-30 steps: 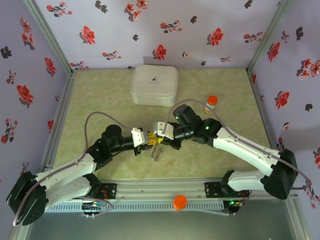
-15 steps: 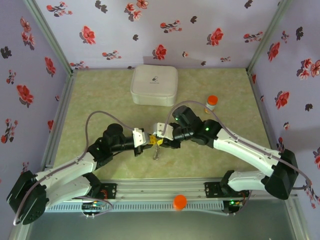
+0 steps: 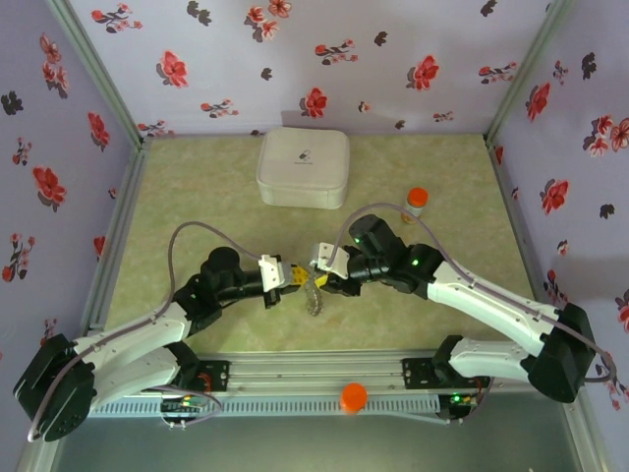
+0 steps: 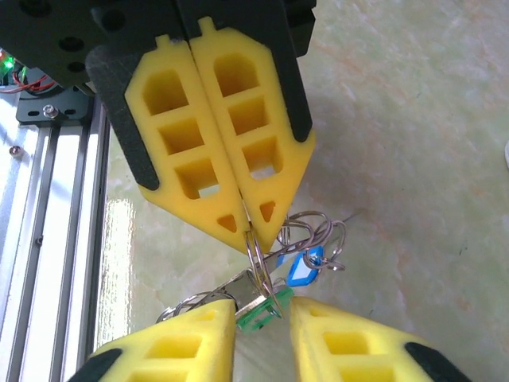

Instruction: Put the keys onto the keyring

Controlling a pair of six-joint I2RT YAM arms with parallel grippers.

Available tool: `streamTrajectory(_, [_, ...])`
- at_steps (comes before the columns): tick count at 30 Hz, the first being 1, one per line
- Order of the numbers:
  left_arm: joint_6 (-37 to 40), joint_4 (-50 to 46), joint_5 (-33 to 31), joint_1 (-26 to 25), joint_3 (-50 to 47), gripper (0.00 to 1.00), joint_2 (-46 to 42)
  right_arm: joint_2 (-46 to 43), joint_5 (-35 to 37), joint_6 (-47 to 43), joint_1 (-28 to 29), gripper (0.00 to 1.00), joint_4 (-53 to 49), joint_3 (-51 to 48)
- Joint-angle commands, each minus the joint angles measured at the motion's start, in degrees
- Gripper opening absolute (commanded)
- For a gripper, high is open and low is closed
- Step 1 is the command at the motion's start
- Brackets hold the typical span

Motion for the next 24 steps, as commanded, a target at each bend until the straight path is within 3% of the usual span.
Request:
streamTrajectory(1, [-0.97, 3.22, -0.34, -0.22, -0.18, 0.0, -0.42, -1.06, 0.72, 0.87, -0.31, 0.2, 1.59, -0.71])
streamTrajectory(9, [-0.54, 2.79, -0.7, -0.22, -0.14, 0.0, -1.08, -0.11, 3.37, -0.14, -0.34, 0.0, -0.69, 0.65])
streamTrajectory(24, [-0.61, 3.02, -0.67, -0.26, -0.09, 0.0, -0.84, 2.79, 5.44, -0.05, -0.87, 0.0, -1.34, 1.52])
